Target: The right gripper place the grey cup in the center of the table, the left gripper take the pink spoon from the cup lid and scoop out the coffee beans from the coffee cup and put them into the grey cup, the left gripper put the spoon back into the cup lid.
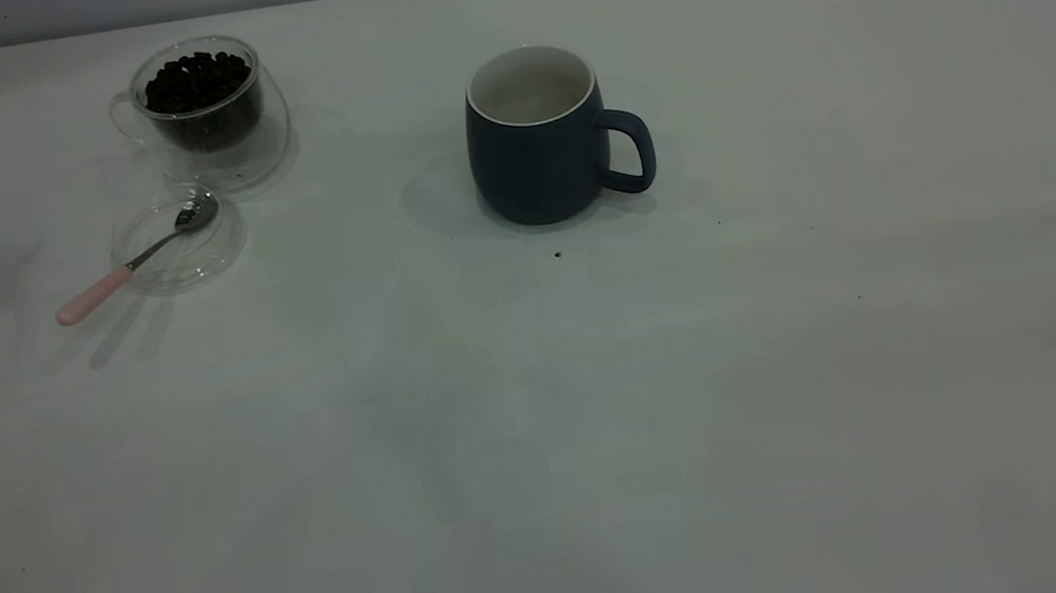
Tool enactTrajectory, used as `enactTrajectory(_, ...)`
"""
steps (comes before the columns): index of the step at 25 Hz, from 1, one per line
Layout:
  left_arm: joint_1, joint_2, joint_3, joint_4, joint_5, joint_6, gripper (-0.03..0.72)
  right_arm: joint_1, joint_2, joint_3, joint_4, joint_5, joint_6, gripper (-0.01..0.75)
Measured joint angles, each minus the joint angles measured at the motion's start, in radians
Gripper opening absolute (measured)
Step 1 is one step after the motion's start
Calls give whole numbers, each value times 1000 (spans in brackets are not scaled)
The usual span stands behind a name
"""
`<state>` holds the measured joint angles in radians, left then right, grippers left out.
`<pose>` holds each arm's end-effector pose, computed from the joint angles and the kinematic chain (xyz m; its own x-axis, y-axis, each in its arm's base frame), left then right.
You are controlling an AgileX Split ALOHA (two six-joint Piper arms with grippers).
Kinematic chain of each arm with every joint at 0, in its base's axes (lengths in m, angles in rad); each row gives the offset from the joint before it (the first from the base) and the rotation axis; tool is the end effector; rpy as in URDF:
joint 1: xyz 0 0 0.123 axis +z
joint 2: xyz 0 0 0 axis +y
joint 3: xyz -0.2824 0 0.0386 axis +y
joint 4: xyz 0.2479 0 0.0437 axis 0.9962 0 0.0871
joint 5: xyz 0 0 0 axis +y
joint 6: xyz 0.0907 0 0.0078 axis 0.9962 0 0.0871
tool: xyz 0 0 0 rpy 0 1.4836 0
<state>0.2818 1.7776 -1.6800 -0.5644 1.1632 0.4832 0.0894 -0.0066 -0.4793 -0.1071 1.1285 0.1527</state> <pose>0.3793 0.0633 0.3398 -0.8433 -0.0309 -0.5366 0.1711 0.9310 -0.3225 -0.0060 -0.0094 0.2664 -0.5211 0.0597 -0.8514 0.0488 0.9980 0.0402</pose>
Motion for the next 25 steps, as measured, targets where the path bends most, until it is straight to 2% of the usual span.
enactTrajectory(6,-245,-298,8,462,2,-341,393,0,0,0,0,0,0,457)
enactTrajectory(9,-334,-430,71,564,2,-490,393,0,0,0,0,0,0,457)
enactTrajectory(11,-381,-513,150,591,2,-523,393,0,0,0,0,0,0,457)
enactTrajectory(15,-416,-667,382,597,2,-542,393,0,0,0,0,0,0,457)
enactTrajectory(25,-419,-1103,1018,622,1,-535,393,0,0,0,0,0,0,457)
